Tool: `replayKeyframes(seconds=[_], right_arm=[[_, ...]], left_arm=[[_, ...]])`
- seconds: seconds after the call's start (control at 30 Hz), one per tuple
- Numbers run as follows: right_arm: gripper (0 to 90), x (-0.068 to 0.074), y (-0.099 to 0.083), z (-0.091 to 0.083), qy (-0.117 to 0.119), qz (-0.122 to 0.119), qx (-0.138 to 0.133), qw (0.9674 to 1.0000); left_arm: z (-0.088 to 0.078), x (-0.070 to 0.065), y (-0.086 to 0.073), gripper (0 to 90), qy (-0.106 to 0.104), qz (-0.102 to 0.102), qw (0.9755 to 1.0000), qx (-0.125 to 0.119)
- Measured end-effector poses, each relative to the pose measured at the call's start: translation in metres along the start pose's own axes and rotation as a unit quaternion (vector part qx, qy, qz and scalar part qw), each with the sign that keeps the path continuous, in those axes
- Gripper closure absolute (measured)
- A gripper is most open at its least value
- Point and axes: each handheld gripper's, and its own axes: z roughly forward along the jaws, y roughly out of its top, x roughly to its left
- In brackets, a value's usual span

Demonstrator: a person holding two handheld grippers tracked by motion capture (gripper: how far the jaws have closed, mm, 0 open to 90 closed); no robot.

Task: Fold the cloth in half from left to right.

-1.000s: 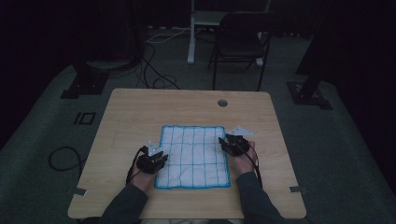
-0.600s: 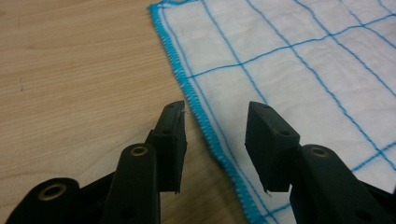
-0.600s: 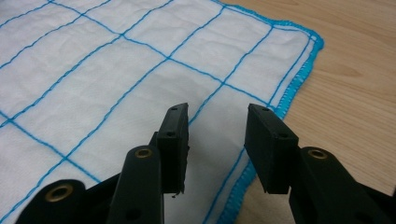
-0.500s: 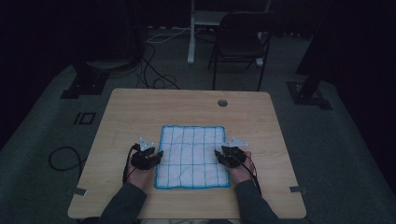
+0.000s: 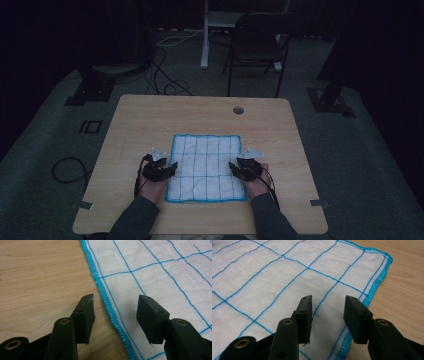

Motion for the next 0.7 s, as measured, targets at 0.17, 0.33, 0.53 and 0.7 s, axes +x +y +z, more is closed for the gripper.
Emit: replayKeyframes(seconds=[0.17, 0.33, 0.53, 0.7], right_arm=[[58.6, 0.0, -0.002, -0.002, -0.001, 0.0, -0.001, 1.0], [58.2, -0.001, -0.003, -0.004, 0.0, 0.003, -0.004, 1.0], [58.2, -0.001, -0.003, -0.005, -0.001, 0.002, -0.005, 1.0], [58.2, -0.001, -0.004, -0.005, 0.001, 0.003, -0.006, 1.0]], left_arm=[[0.002, -0.01, 0.002, 48.3, 0.019, 0.022, 0.9996, 0.007], [0.002, -0.012, 0.002, 51.6, 0.02, 0.02, 0.9995, 0.008], [0.004, -0.016, 0.004, 52.8, 0.016, 0.024, 0.9995, 0.012], [0.007, -0.022, 0.006, 57.1, 0.009, 0.026, 0.9995, 0.013]])
